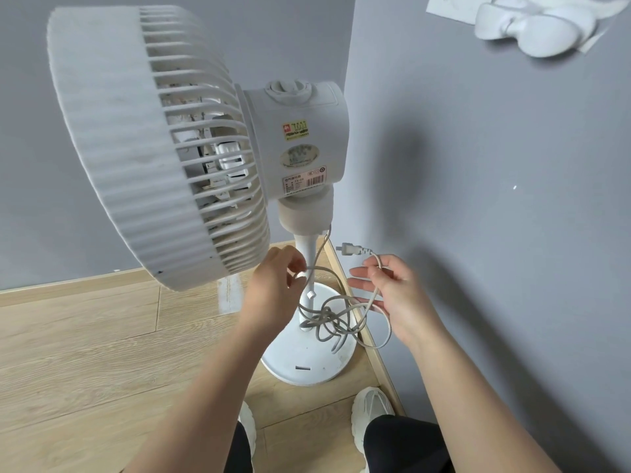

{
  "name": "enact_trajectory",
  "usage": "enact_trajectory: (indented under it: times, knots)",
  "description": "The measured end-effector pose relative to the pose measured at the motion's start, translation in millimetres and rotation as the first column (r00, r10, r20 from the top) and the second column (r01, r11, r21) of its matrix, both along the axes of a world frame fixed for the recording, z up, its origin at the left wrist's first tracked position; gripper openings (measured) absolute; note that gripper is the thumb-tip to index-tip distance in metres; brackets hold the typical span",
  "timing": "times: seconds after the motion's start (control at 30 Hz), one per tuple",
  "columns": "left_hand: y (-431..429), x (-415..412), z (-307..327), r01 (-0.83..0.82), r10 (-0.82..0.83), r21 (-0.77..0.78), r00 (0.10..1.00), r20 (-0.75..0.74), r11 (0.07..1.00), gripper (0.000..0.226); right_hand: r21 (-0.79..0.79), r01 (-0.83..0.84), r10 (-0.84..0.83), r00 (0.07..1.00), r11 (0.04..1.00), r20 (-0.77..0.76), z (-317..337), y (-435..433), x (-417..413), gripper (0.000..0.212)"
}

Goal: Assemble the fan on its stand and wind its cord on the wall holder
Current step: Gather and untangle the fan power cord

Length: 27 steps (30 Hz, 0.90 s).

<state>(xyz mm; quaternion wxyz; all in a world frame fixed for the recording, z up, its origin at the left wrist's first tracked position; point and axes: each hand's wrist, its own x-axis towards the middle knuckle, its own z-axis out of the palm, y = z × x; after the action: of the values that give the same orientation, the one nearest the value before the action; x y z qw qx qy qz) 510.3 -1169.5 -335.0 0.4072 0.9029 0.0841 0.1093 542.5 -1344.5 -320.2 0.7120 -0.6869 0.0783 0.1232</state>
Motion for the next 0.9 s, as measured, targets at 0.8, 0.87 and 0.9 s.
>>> enact_trajectory:
  times: [0.8,0.87,0.9]
  knots:
    - [-15.0,-4.7,-17.4,0.195,-0.179,0.3,0.981,-0.08,0.934,0.016,-0.105,-0.111,0.127,0.98,0.988,0.153,6.2,-2.5,-2.6,0.017]
    - [-13.5,-3.5,-16.2,0.167,-0.15,0.252,0.985,-0.084,0.953,0.018,-0.172,-0.161,0.194,0.96,0.972,0.2,6.2,-3.1,-1.8,0.014]
    - [-13.7,-3.0,-15.3,0.154,-0.139,0.216,0.987,-0.084,0.964,0.019,-0.195,-0.183,0.224,0.951,0.964,0.212,5.9,-3.4,-1.6,0.015]
